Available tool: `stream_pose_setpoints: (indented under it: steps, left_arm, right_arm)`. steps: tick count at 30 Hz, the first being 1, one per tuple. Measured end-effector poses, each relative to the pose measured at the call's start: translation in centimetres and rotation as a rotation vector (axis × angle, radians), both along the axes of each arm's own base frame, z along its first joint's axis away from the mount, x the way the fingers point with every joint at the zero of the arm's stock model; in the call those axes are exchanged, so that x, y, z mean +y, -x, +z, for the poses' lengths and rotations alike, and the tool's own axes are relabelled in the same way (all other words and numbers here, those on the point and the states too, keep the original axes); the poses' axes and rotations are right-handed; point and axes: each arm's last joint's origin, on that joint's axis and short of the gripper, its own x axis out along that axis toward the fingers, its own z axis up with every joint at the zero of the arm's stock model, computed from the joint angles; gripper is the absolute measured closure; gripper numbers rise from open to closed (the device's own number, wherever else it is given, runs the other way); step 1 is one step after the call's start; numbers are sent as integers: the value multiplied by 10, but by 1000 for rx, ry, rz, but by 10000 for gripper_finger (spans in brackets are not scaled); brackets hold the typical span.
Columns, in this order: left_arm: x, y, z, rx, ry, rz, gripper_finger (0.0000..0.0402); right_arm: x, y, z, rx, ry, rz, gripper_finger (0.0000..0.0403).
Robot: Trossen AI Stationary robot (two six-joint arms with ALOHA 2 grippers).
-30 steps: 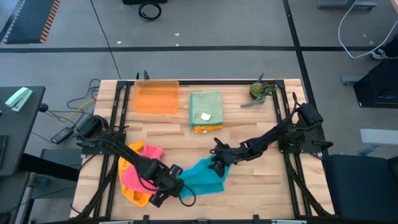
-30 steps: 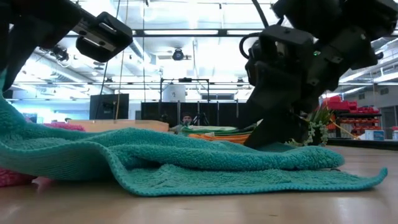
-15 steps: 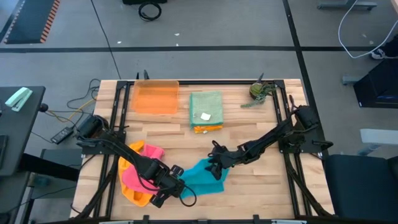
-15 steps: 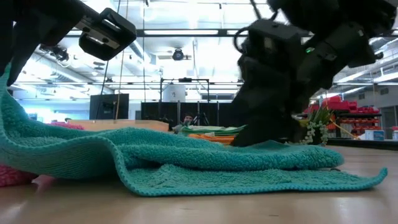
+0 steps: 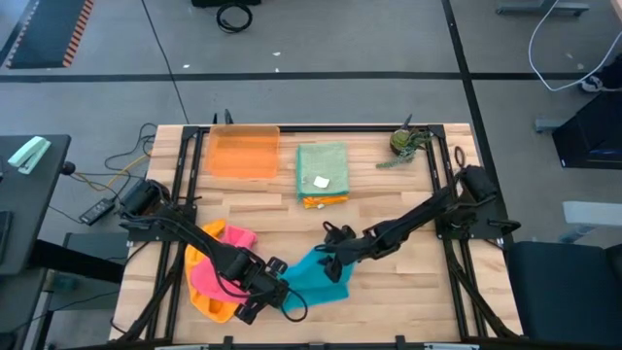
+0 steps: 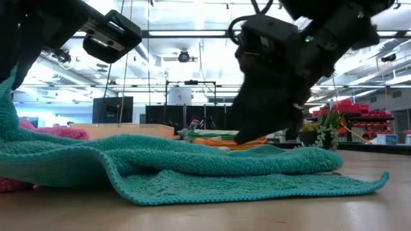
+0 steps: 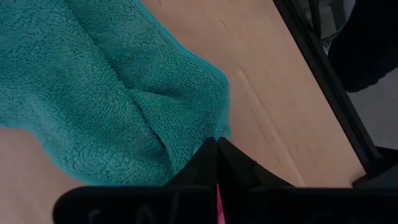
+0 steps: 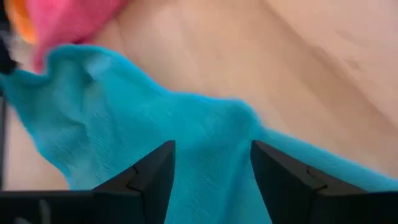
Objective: Fold microfiber towels
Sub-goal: Fold the blue towel
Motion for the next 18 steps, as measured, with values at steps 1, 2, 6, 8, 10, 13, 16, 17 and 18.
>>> stream_pose_setpoints:
  steps: [1, 2, 6, 8, 10, 13, 16, 17, 18]
  left_arm:
    - [0, 0, 0, 1, 0, 0, 397]
    - [0, 0, 0, 1, -1, 0, 397]
    - [0, 0, 0, 0, -1, -2, 393]
    - [0, 0, 0, -2, -2, -5, 393]
    - [0, 0, 0, -4, -2, -9, 397]
    - [0, 0, 0, -5, -1, -9, 395]
    - [0, 0, 0, -3, 1, -2, 393]
    - [0, 0, 0, -3, 1, -1, 394]
    - [0, 0, 0, -2, 1, -1, 396]
  right_arm:
    - [0, 3, 2, 20, 8, -11, 189]
    - [0, 6, 4, 38, 17, -19, 192]
    - [6, 12, 4, 68, 17, -17, 196]
    - [10, 12, -2, 68, 13, -17, 196]
    - [11, 10, -11, 84, 14, -24, 197]
    - [13, 7, -18, 64, 20, -14, 200]
    - [15, 5, -18, 37, 51, 29, 225]
    - [16, 5, -16, 29, 63, 45, 241]
    - [16, 5, -13, 18, 74, 55, 261]
